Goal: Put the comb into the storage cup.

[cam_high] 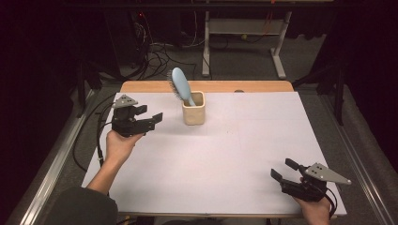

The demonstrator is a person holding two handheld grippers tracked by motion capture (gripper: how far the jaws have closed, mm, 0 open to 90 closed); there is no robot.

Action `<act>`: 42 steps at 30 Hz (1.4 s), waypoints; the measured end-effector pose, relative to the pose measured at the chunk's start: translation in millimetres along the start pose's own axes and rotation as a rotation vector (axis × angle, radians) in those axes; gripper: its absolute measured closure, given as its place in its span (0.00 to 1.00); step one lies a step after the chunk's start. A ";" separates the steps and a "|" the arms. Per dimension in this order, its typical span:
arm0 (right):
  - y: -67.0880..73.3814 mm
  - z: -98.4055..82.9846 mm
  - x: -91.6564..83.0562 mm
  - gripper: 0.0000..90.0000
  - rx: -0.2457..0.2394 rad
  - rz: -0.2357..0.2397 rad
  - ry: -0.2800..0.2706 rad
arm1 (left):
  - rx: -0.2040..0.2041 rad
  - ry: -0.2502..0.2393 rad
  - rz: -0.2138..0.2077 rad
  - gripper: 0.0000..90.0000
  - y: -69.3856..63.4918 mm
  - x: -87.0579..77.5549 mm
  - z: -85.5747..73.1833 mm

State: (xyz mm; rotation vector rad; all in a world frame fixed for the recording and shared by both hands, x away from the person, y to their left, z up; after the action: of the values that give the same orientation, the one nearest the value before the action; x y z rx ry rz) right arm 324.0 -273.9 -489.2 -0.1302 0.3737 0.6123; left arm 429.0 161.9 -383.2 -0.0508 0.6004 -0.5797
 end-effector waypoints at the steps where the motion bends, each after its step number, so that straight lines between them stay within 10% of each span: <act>1: -0.1 0.0 0.0 0.30 0.000 0.000 -0.001 | -0.001 0.000 0.000 0.34 0.1 -0.5 -0.4; 42: -0.3 -0.2 0.1 0.30 0.004 -0.001 0.001 | -0.029 -0.029 0.003 0.33 10.9 -26.0 -22.1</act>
State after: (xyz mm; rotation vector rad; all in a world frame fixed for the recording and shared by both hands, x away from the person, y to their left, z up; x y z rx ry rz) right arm 324.2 -274.1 -489.4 -0.1270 0.3753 0.6108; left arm 404.9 187.4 -390.3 -0.0862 0.5803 -0.5668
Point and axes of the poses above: each handheld gripper's, and its own axes: x roughly forward along the jaws, z roughly out of its top, y roughly to its left, the point moved 8 cm from there along x, roughly forward along the jaws, and after that the axes turned 6 degrees about -x, right-handed, at the moved point
